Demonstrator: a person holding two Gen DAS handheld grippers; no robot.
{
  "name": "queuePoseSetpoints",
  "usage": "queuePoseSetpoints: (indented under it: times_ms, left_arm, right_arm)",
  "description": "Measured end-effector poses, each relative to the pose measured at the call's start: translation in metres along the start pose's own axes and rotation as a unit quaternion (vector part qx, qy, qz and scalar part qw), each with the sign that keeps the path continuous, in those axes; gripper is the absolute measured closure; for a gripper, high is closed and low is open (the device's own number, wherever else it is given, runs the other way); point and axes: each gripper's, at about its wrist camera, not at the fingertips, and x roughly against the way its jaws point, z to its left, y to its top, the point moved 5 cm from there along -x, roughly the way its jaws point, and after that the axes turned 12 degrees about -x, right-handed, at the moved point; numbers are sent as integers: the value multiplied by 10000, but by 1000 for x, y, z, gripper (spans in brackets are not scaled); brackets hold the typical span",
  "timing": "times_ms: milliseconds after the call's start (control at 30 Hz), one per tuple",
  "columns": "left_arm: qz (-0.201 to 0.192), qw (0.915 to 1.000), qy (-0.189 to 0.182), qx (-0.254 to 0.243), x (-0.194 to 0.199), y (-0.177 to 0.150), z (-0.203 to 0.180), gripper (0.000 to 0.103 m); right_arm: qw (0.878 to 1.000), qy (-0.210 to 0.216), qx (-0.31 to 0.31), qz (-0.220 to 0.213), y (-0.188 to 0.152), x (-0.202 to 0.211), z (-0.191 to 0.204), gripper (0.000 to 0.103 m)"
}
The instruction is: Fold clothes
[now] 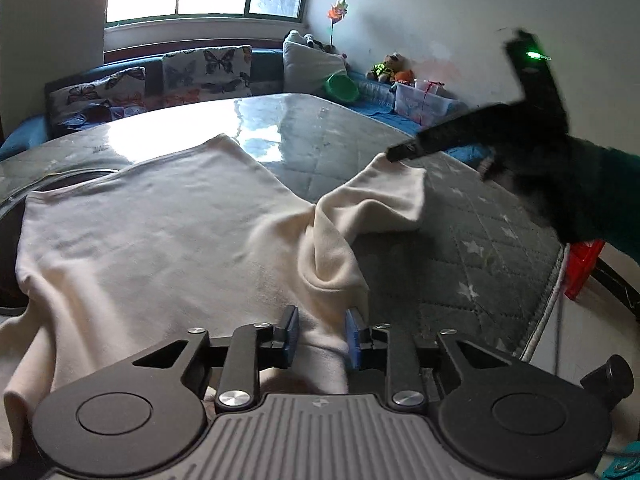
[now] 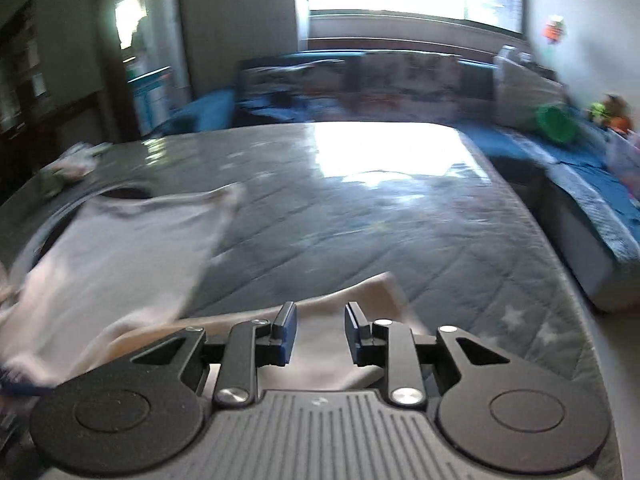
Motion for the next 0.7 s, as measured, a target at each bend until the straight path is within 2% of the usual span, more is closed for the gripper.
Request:
queuePoseSetpoints:
  times_ms: [167, 267, 333, 400, 500, 567, 700]
  left_arm:
    - [44, 10000, -22, 22, -2, -1, -1, 71]
    - [56, 10000, -30, 22, -2, -1, -1, 71]
    - [60, 10000, -37, 11, -2, -1, -1, 69]
    - [61, 10000, -35, -12, -2, 0, -2, 67]
    - [65, 10000, -24, -31, -2, 0, -3, 66]
    - [67, 10000, -24, -42, -2, 0, -3, 66]
    - [66, 9999, -33, -68, -3, 0, -4, 64]
  right_arm:
    - [9995, -292, -83, -26, 12, -36, -17, 62]
    - [9996, -266, -27, 130, 9, -50, -20, 63]
    - [9997, -165, 31, 194, 7, -55, -18, 70]
    - [9997, -133, 133, 180, 7, -56, -14, 89]
    - [9997, -102, 221, 18, 16, -52, -7, 98]
    - [9994, -25, 221, -247, 28, -42, -3, 98]
    - [9939, 397, 0, -1028, 58, 0, 3, 99]
